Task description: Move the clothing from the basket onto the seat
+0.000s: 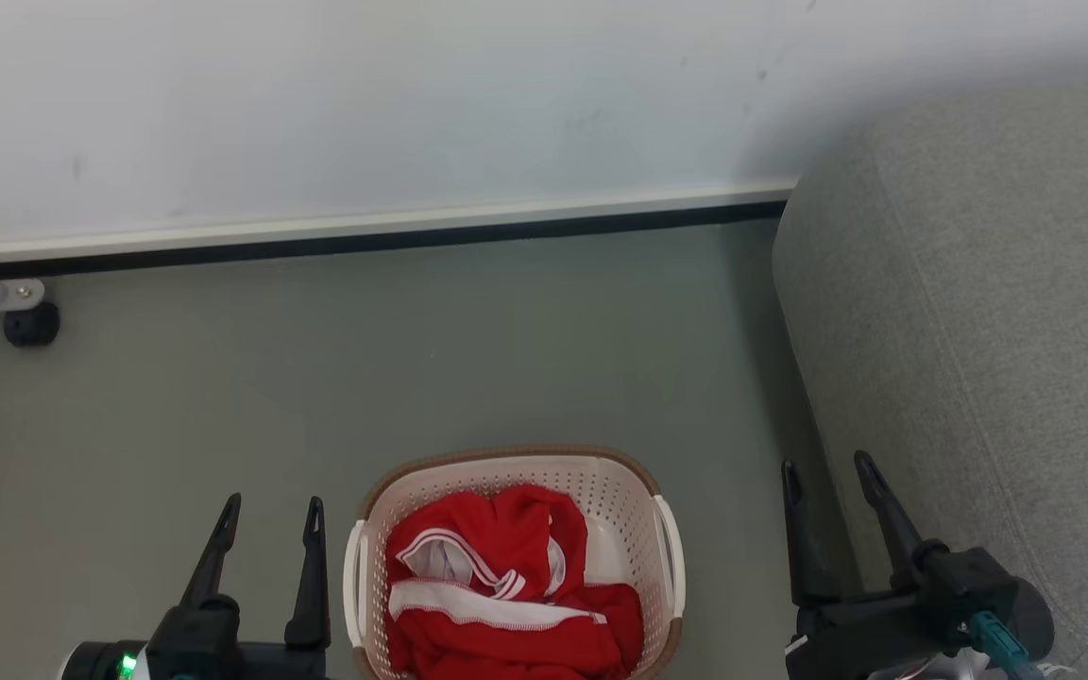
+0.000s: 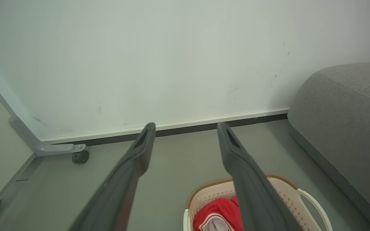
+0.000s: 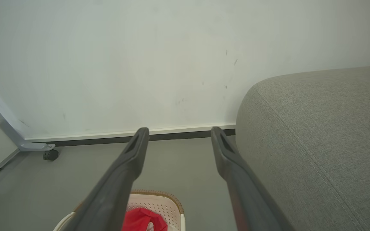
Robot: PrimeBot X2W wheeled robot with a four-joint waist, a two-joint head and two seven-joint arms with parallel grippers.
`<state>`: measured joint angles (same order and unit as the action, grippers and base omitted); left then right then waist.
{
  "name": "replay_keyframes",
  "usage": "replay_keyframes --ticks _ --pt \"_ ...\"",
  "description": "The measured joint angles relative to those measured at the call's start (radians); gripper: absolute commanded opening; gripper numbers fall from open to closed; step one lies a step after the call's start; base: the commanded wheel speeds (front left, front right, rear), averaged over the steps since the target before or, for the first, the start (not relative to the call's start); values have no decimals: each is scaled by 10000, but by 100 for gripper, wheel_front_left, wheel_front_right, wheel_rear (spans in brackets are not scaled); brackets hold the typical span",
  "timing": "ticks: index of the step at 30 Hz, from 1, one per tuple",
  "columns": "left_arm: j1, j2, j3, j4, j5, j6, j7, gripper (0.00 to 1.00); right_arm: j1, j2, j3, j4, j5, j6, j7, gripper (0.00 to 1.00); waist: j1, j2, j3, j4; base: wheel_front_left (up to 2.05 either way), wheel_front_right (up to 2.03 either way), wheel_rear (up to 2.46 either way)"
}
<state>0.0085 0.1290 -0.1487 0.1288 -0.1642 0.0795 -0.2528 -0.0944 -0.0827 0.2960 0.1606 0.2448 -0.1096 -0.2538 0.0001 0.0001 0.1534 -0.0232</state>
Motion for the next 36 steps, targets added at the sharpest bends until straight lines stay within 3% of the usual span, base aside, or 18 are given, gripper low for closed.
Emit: replay_keyframes --ticks 9,29,36 --pt "-912 -94 -314 759 94 -107 0 100 -679 -46 -165 -320 -157 13 0 100 1 0 1273 -104 0 0 0" --pt "-4061 -439 -1705 3511 1037 -892 240 100 -2348 -127 -270 -934 -531 56 -29 100 0 1 4238 -338 0 0 0" --pt "-5211 -453 -1898 4429 1279 -988 545 100 -2848 -79 -288 -1166 -533 56 -29 100 1 1 5280 -529 0 0 0"
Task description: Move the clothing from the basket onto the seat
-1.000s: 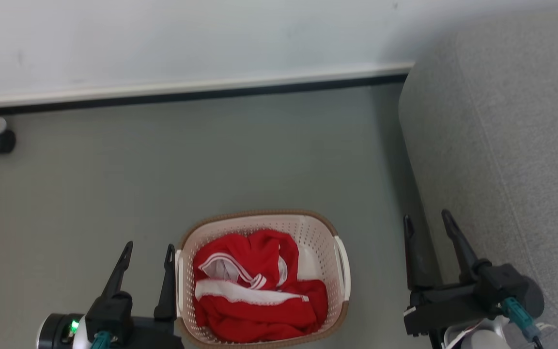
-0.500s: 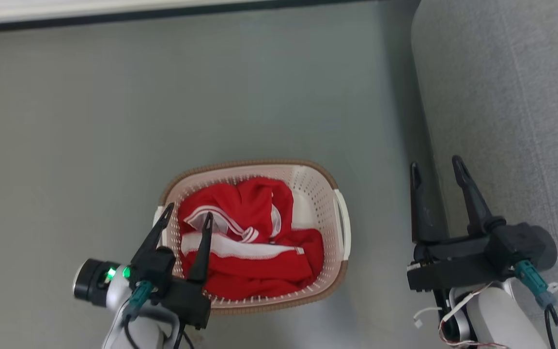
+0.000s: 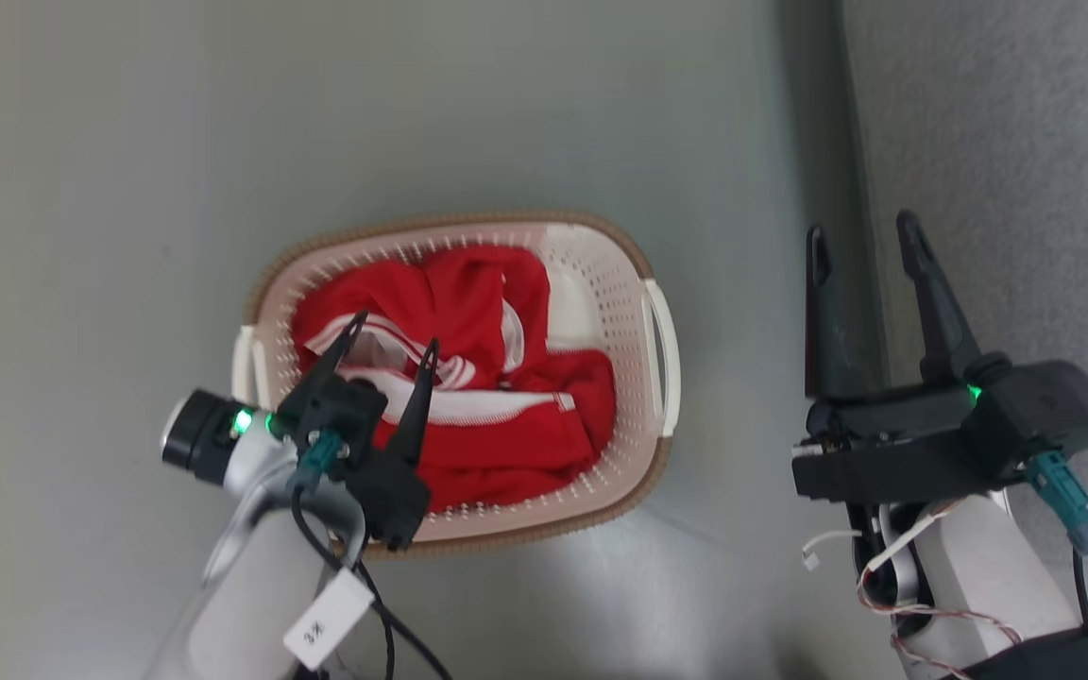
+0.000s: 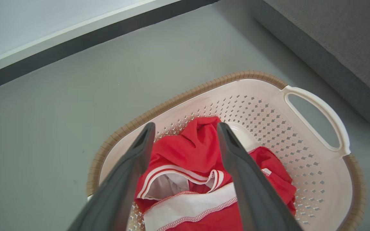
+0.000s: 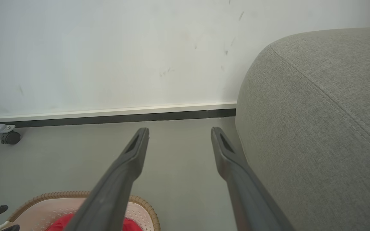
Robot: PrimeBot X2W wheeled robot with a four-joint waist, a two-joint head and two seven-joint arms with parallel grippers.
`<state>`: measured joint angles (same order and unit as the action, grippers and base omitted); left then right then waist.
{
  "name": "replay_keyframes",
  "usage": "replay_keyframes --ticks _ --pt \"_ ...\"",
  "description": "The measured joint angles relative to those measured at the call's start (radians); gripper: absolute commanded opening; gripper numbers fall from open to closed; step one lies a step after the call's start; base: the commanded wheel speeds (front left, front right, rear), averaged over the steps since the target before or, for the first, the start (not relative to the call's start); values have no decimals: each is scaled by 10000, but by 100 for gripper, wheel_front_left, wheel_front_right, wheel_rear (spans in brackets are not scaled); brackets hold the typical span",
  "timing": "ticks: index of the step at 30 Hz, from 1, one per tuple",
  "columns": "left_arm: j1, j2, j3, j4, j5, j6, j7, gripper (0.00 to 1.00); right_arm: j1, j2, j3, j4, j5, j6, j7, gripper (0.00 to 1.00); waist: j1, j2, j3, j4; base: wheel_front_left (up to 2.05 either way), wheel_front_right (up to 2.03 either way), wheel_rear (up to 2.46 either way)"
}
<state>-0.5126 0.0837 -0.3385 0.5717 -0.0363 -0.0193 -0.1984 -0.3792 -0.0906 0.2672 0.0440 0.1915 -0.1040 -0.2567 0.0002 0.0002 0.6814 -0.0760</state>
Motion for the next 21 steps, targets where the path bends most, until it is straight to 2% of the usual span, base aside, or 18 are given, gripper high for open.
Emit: replay_keyframes --ticks 10,21 --pt "-1263 -2 -213 1101 385 -171 136 100 -709 98 -2 -192 -4 0 -2 100 0 0 1460 -334 0 0 0" --pt "-2369 98 -44 2228 454 -69 29 100 -838 194 25 -33 -4 0 -2 100 0 0 2536 -804 0 0 0"
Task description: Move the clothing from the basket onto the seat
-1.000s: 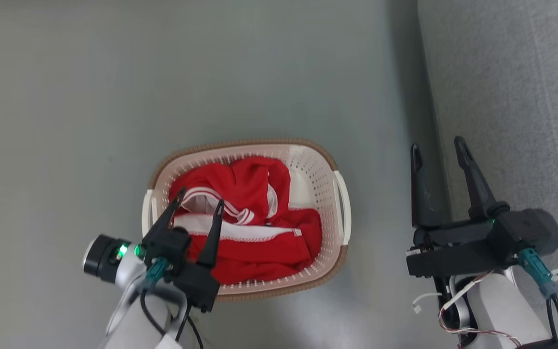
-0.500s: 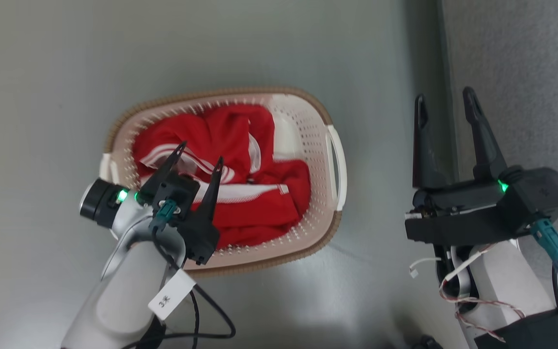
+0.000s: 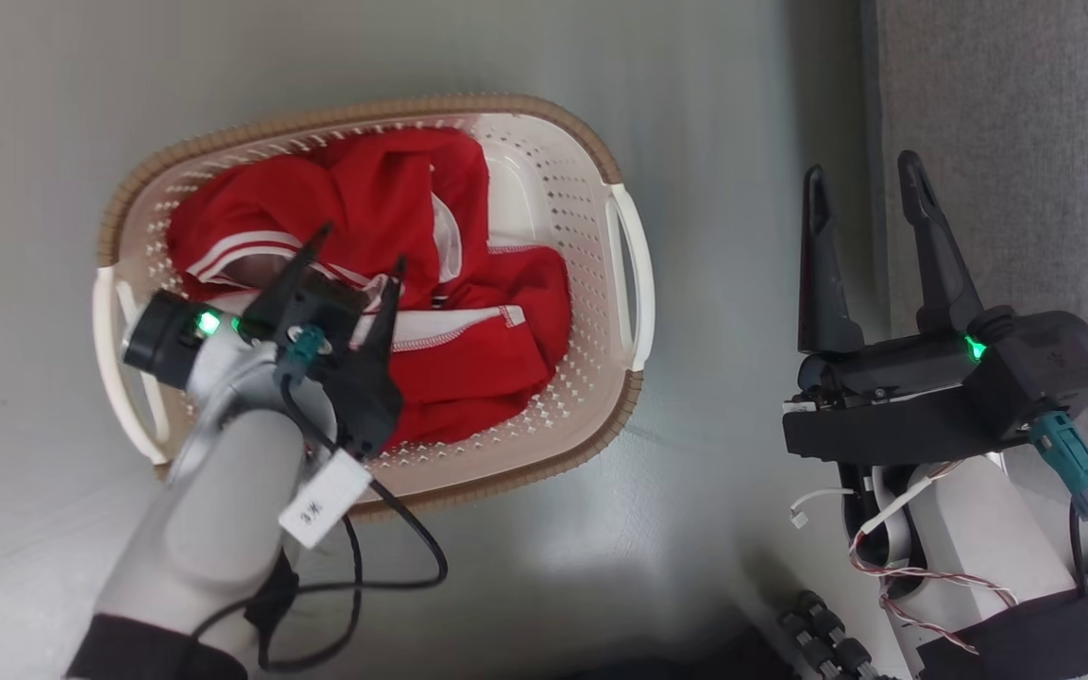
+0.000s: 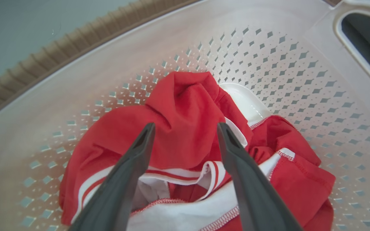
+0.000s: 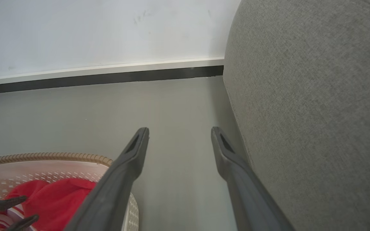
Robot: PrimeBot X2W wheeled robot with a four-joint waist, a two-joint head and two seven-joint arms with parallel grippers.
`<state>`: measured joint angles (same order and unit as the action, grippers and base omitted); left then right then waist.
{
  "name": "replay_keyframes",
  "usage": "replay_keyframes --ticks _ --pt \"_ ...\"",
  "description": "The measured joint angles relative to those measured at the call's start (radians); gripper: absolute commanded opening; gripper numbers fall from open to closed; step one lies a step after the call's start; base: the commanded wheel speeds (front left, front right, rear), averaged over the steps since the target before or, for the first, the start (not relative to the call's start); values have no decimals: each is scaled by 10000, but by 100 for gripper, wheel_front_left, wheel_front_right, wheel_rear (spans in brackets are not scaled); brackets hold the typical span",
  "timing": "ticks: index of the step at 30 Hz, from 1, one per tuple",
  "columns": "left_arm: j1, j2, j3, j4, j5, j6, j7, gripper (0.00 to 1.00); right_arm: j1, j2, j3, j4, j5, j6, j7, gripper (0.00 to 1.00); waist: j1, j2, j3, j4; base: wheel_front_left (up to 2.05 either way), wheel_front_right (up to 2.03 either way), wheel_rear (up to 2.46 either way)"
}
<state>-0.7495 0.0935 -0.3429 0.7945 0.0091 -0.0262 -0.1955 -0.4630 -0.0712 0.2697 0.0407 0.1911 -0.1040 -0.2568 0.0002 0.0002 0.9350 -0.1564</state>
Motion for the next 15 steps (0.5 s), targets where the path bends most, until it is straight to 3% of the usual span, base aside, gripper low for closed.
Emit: replay_keyframes --ticks 14,15 --pt "-997 261 117 1112 115 276 6 99 -35 88 63 65 8 -2 0 100 -1 0 620 -362 0 0 0" --pt "-1039 238 123 1177 115 299 4 65 -35 88 58 79 10 -2 0 100 -1 -1 636 -378 0 0 0"
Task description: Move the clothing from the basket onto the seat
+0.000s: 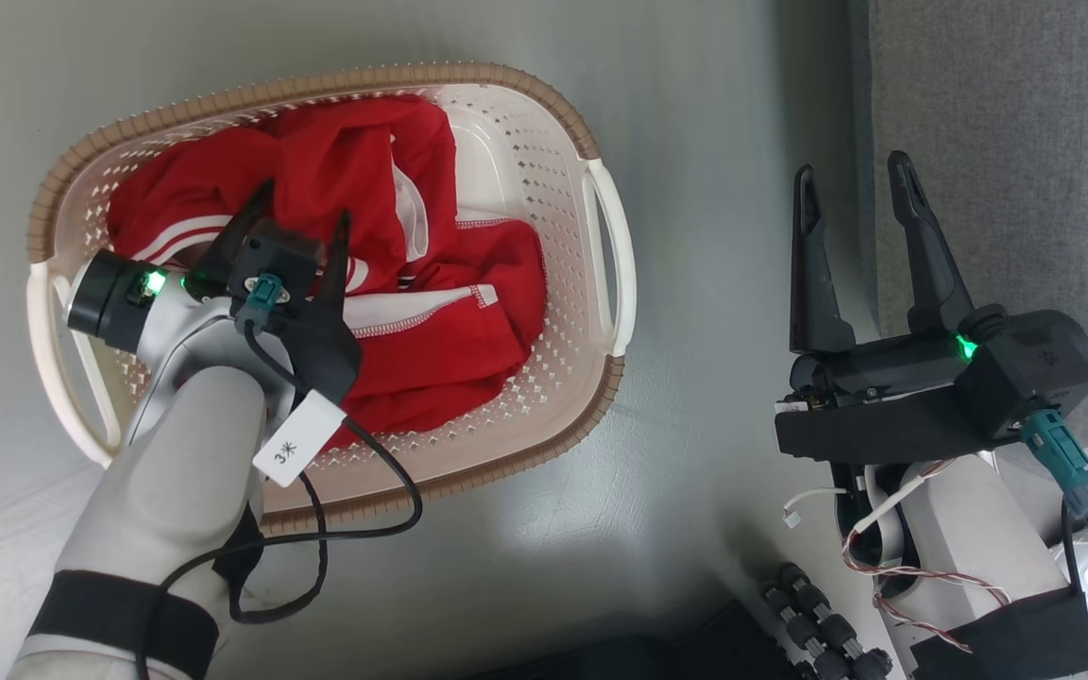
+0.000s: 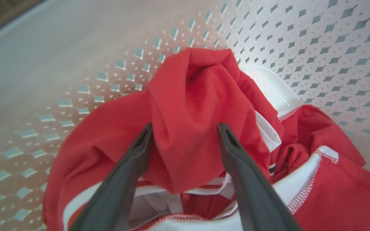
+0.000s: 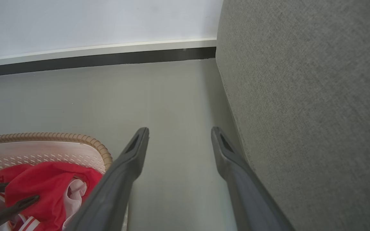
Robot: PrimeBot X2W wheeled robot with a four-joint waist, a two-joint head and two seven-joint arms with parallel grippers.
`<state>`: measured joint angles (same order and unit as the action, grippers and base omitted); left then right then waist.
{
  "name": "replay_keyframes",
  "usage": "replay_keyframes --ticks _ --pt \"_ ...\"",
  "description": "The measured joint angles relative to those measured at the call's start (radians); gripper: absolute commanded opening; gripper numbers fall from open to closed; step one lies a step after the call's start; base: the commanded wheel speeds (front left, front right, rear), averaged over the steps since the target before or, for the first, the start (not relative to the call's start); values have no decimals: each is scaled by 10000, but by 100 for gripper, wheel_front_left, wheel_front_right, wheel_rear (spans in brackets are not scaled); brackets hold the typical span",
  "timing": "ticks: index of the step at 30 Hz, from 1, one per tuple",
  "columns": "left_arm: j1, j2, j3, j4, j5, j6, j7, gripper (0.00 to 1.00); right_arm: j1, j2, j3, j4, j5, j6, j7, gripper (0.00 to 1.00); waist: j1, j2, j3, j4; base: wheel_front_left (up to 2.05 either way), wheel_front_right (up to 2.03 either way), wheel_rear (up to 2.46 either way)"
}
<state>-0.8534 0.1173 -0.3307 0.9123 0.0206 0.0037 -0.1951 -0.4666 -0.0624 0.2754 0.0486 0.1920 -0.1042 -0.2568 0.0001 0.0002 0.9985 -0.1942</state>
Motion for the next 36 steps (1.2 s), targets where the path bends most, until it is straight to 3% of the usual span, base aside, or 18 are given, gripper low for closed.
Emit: replay_keyframes --ticks 1,2,3,14,23,36 --pt "-36 -19 6 77 0 61 0 20 -1 2 -2 12 0 0 0 100 0 0 10 -12 0 0 0" --pt "-48 -33 4 148 0 63 -2 20 -11 4 -4 21 0 0 0 100 0 0 15 -22 0 0 0" --pt "-48 -33 4 148 0 63 -2 0 -11 4 -4 21 0 0 0 100 0 0 15 -22 0 0 0" --pt "13 -414 2 499 -213 19 -403 0 -177 23 -102 431 25 0 0 100 -1 -2 -303 7 0 0 0" --pt "666 -493 -169 418 -320 -518 -546 0 -176 42 -221 1053 42 0 0 100 -2 -2 -1039 179 0 0 0" --pt "1232 -577 -594 -1421 -631 -1016 -548 0 -138 -8 -550 2073 42 221 0 100 -2 -2 -2723 663 0 0 0"
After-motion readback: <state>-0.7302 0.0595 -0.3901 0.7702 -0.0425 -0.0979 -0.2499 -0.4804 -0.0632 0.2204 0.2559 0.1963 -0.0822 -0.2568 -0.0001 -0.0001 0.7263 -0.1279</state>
